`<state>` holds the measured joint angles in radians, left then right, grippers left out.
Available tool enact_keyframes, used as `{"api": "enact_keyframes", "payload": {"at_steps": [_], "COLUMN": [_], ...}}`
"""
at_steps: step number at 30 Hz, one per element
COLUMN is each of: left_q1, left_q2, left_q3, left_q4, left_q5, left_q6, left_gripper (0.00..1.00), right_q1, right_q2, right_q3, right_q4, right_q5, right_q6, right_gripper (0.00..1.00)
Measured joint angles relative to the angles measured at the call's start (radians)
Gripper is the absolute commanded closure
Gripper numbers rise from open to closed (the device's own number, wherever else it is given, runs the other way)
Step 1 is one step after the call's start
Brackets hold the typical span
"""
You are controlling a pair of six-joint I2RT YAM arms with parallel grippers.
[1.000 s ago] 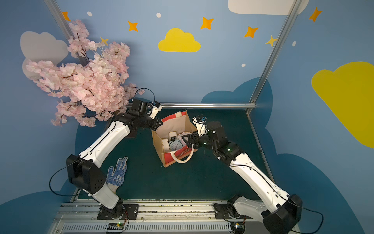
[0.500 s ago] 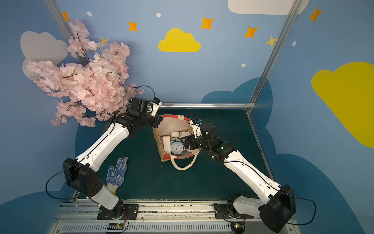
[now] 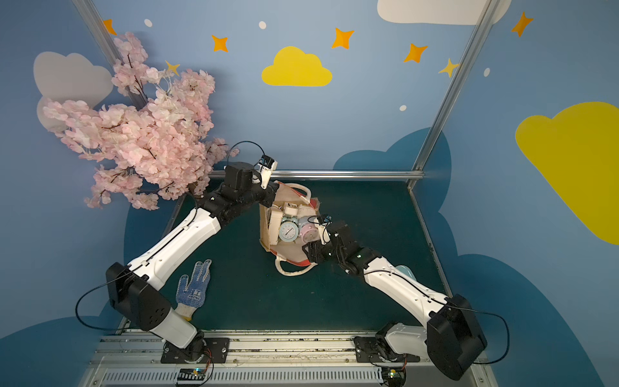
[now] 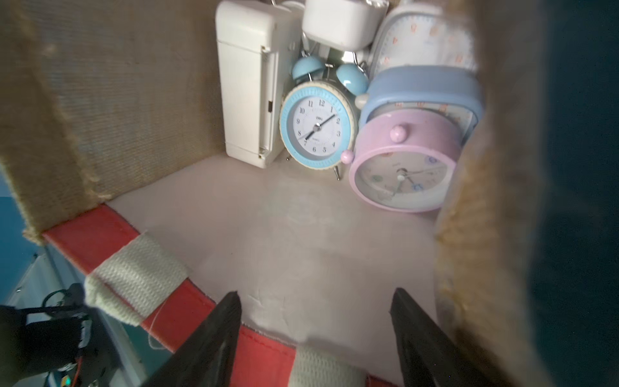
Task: Take the alarm clock out of the canvas bag
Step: Pick up the canvas bag from the center of the board, then pick up the alarm from the canvas bag.
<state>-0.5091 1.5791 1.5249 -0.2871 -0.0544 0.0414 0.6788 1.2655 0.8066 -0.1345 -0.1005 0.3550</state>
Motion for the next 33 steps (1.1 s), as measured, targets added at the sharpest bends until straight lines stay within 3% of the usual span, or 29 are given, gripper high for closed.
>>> {"api": "enact_keyframes", "payload": {"at_steps": [11, 21, 33], "left_q1": [-0.135, -0.226, -0.318], "left_q2": [-0.233, -0.300, -0.246], "left_q3": [-0.335, -0.454, -0.432], "left_q4": [0.134, 0.195, 0.188], "left_q5": [-0.134, -0.179, -0.191], "left_q6": [0.003, -0.025, -0.136], "left_gripper": [0.97, 0.97, 0.97], "right_q1": [-0.025, -0.048, -0.049], "right_q2": [0.118, 0.241, 0.207], "right_q3": [-0.008, 0.010, -0.091], "right_q4": [0.081, 0.128, 0.229], "right_q5": [0.101, 0.101, 0.090], "right_q6": [0.014, 0.088, 0.245], "right_gripper": [0.25, 0.20, 0.18]}}
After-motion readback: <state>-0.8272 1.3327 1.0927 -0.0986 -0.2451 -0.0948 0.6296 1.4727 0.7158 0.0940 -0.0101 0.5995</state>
